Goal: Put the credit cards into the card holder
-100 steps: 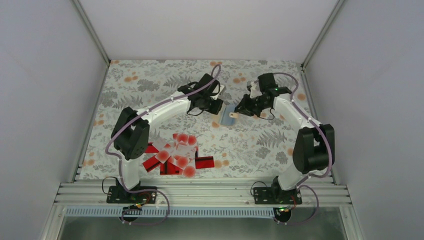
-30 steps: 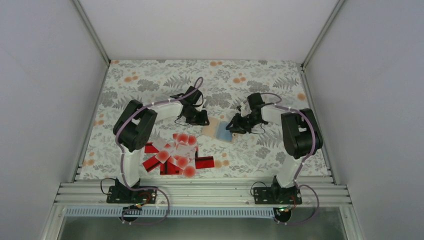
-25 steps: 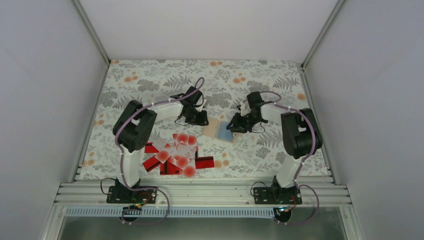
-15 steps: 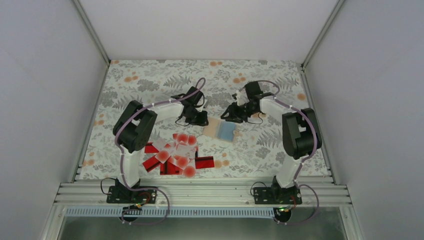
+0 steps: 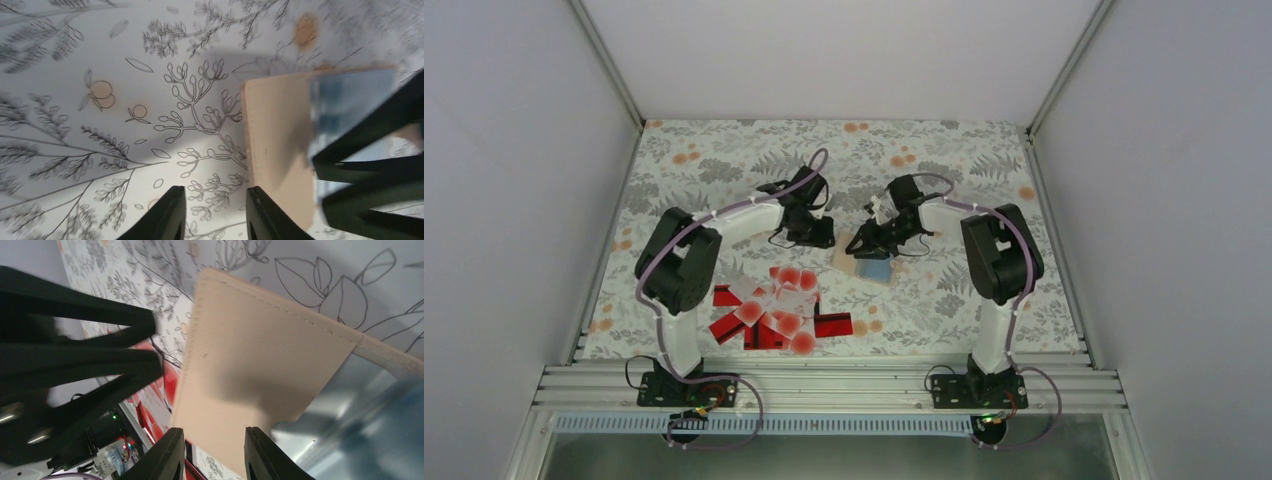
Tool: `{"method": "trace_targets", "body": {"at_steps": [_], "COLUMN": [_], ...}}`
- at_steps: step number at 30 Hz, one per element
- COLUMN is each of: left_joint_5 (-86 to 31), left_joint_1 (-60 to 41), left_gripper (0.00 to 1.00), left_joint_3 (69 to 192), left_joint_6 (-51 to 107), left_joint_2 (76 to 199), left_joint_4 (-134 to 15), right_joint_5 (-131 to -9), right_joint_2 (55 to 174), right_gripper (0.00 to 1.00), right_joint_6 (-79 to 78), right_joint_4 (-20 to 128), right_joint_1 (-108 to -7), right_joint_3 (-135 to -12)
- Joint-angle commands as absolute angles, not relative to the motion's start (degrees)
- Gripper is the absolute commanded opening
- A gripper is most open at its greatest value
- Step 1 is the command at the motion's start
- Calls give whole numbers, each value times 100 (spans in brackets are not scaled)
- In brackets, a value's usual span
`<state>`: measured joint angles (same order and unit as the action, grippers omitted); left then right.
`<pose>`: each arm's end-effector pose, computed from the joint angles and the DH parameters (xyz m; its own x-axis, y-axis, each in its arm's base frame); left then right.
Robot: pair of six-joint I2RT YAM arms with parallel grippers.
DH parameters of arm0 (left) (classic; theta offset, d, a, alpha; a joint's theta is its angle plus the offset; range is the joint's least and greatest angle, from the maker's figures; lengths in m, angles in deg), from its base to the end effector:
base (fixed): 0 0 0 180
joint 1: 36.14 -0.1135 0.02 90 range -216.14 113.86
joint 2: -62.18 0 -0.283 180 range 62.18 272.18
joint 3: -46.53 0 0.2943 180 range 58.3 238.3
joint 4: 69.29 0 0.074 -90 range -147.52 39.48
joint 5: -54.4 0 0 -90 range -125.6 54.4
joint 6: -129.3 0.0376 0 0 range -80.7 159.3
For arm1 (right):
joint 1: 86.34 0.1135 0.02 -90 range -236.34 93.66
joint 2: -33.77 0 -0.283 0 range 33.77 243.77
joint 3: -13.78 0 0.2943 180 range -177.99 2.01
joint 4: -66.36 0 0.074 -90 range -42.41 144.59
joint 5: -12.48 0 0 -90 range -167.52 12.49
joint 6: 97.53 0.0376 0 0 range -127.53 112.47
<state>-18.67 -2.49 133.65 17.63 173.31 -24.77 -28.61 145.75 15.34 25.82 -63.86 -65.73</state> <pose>0.3528 -0.2480 0.1554 -0.9484 0.2070 -0.2401 0.2890 0.8756 -0.3870 0.3616 0.1803 0.1235 -0.9910 -0.1336 0.0109 -0.0756 0.6241 0.7777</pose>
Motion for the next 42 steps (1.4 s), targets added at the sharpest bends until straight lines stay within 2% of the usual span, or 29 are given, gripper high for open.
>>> {"method": "trace_targets", "body": {"at_steps": [1, 4, 11, 17, 22, 24, 33, 38, 42], "left_joint_5": [-2115, -2135, -1985, -2373, -2736, -2824, -3018, -2780, -2312], "left_joint_1": [-255, -244, -81, 25, 34, 34, 34, -51, -54], "left_gripper": [35, 42, 69, 75, 75, 73, 56, 54, 44], "left_joint_3": [13586, 13345, 12093, 11566, 11268, 11134, 10548, 10664, 10667], "left_joint_6": [1797, 2135, 3669, 3773, 2875, 2511, 1646, 1454, 1240], "left_joint_2": [16628, 16106, 14620, 14084, 13967, 13901, 13807, 14014, 14195], "left_joint_4": [-2079, -2136, -2476, -2246, -2033, -1927, -1508, -1375, -1386], "right_joint_5": [-2837, -2921, -3261, -3637, -3923, -4090, -3165, -3061, -3018], "right_joint_2": [14714, 14752, 14588, 14219, 13765, 13636, 13638, 14094, 14454], "right_gripper": [31, 31, 31, 32, 36, 41, 67, 72, 73], "right_joint_6": [1514, 1506, 1414, 1185, 663, 395, 235, 171, 297], "right_joint_4": [2667, 2624, 2223, 1817, 1749, 1672, 1947, 1873, 1999], "right_joint_1": [-6288, -6288, -6288, -6283, -6136, -5964, -5371, -5141, -4985], "right_joint_3": [-6752, -6809, -7008, -7079, -7015, -7012, -6744, -6795, -6788]}}
